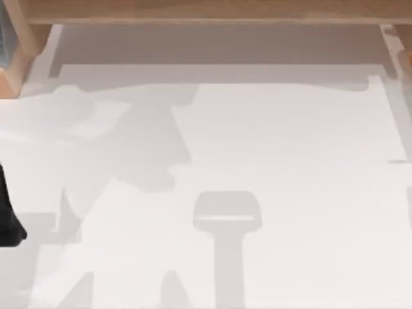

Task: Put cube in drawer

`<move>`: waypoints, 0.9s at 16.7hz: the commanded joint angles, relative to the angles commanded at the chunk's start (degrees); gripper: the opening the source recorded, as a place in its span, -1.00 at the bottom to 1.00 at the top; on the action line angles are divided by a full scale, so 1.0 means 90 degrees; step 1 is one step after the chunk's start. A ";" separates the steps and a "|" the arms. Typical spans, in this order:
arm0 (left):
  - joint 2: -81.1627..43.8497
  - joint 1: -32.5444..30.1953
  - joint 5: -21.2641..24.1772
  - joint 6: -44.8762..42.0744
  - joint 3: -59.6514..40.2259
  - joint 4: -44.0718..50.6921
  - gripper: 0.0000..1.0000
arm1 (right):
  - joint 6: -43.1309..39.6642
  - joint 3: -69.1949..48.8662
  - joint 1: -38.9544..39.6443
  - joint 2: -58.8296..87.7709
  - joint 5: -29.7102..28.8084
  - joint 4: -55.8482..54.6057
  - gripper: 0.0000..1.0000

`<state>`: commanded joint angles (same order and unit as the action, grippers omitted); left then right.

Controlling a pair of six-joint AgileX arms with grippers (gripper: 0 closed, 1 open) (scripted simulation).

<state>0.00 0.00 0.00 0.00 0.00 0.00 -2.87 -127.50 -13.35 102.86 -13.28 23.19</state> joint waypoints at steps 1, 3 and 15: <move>0.0000 0.0000 0.0000 0.0000 0.0000 0.0000 1.00 | -0.0143 -0.0341 -0.0312 0.0175 0.0010 0.0582 -1.00; 0.0000 0.0000 0.0000 0.0000 0.0000 0.0000 1.00 | -0.0475 -0.0991 -0.0842 0.0636 0.0045 0.1830 -1.00; 0.0000 0.0000 0.0000 0.0000 0.0000 0.0000 1.00 | -0.1954 -0.3808 -0.0983 0.5183 0.1052 0.7713 -1.00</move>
<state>0.00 0.00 0.00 0.00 0.00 0.00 -20.46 -161.77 -22.20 149.51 -3.81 92.61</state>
